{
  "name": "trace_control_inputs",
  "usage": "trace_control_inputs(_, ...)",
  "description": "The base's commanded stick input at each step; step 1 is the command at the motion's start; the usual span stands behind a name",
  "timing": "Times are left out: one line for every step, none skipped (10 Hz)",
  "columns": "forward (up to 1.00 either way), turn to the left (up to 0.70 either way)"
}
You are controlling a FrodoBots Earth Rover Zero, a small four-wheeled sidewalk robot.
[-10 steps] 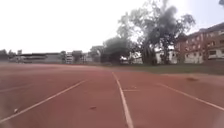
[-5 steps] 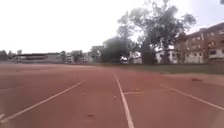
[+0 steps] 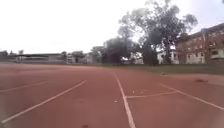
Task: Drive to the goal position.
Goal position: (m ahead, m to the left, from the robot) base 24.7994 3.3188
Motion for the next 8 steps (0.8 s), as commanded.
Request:
trace_control_inputs(0.45,0.27)
trace_control_inputs(0.45,0.27)
trace_control_inputs(0.45,0.27)
trace_control_inputs(0.45,0.27)
trace_control_inputs(0.45,0.27)
trace_control_inputs(0.45,0.27)
trace_control_inputs(0.45,0.27)
trace_control_inputs(0.45,0.27)
